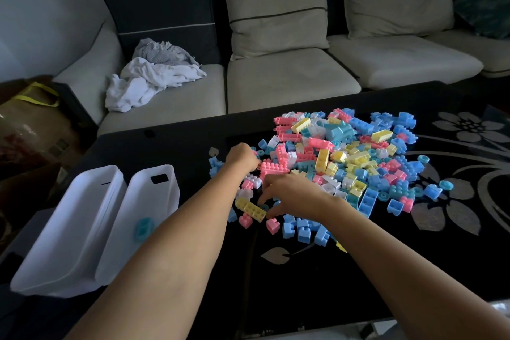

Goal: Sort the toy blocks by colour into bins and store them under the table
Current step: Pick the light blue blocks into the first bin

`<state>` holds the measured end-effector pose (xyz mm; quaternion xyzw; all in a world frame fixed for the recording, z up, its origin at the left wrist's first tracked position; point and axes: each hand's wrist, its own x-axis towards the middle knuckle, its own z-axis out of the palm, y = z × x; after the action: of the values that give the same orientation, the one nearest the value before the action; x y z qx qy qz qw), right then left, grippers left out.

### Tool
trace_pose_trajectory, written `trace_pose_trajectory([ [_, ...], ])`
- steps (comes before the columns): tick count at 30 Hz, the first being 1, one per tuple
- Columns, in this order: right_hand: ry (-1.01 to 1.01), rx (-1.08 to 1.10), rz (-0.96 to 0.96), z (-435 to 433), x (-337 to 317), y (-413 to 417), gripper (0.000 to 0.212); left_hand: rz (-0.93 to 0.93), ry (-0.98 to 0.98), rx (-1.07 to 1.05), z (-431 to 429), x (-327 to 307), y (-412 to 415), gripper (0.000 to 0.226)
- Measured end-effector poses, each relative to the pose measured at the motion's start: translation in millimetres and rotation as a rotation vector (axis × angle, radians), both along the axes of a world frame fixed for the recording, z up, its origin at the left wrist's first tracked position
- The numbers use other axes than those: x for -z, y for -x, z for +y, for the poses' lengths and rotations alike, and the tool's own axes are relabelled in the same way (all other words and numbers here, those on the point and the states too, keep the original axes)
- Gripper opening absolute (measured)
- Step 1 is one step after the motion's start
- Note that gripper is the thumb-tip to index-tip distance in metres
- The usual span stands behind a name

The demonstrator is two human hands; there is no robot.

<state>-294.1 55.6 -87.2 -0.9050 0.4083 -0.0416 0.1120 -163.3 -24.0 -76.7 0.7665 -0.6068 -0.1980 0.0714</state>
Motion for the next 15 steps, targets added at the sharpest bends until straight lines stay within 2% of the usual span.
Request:
trace_pose_trajectory([
  [6, -0.085, 0.080, -0.078, -5.2, 8.5, 1.9, 0.028, 0.028, -0.057, 0.010, 0.0, -9.9, -6.1, 0.029],
  [9, -0.132, 0.190, -0.258, -7.2, 5.4, 8.5, 0.020, 0.033, -0.044, 0.021, 1.2, -20.8, -12.5, 0.023],
  [12, -0.022, 0.354, -0.366, -11.7, 1.2, 15.0, 0.012, 0.109, -0.018, 0.038, 2.9, -31.1, -17.4, 0.028],
  [15, 0.053, 0.424, -0.285, -14.6, 4.8, 10.5, 0.017, 0.178, 0.022, 0.055, 10.9, -38.2, -24.3, 0.033],
])
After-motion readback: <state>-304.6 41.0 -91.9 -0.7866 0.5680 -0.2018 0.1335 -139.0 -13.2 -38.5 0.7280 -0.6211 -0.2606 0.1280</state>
